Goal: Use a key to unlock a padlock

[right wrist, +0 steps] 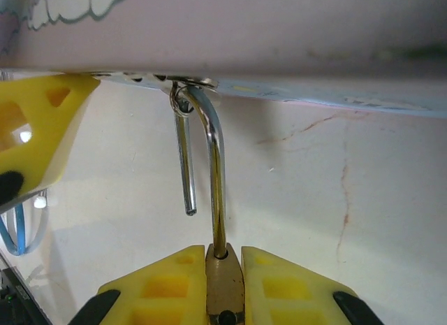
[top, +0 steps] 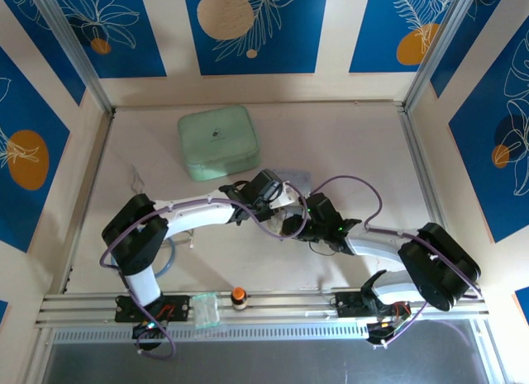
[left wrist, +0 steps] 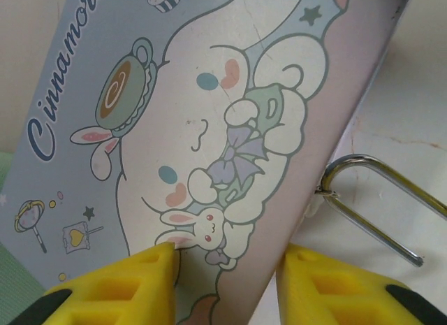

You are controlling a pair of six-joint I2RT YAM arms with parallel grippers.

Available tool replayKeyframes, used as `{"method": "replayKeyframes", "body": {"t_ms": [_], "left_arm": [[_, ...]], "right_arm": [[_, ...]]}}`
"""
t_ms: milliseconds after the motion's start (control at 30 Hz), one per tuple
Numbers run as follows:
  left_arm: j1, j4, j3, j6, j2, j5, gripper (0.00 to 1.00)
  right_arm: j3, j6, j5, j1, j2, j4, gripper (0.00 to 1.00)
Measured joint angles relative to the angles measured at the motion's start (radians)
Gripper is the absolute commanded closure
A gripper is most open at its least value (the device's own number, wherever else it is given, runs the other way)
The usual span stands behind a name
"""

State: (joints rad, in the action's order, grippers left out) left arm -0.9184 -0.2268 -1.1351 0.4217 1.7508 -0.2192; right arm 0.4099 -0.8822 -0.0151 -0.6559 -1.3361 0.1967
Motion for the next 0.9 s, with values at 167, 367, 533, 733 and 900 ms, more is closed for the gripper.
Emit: {"method": "replayKeyframes", "body": {"t_ms": [167,367,533,733,900], "left_arm": [[-0.015,0.0,0.0,-0.035,0.0,-0.01,0.66],[-0.032,-0.004,-0.002,-0.109,0.0,-0.016,0.66],[-0.09,-0.061,-0.035,-0.212,0.002,0.008,0.65],[-0.12,-0.096,-0.045,-0.294,0.005,-0.02,0.65],[-0.136,-0.095,-0.048,-0.311,0.013,-0.062,0.65]], "right_arm": [[-0.02,-0.002,-0.029,0.02,0.008,0.03,0.89],[-0.107,-0.097,-0.052,0.056,0.026,0.148,0.9],[-0.168,-0.225,-0.054,0.063,0.009,0.225,0.91],[-0.172,-0.27,-0.048,0.066,0.041,0.195,0.91],[-0.172,-0.248,-0.1,0.116,0.054,0.166,0.92]]}}
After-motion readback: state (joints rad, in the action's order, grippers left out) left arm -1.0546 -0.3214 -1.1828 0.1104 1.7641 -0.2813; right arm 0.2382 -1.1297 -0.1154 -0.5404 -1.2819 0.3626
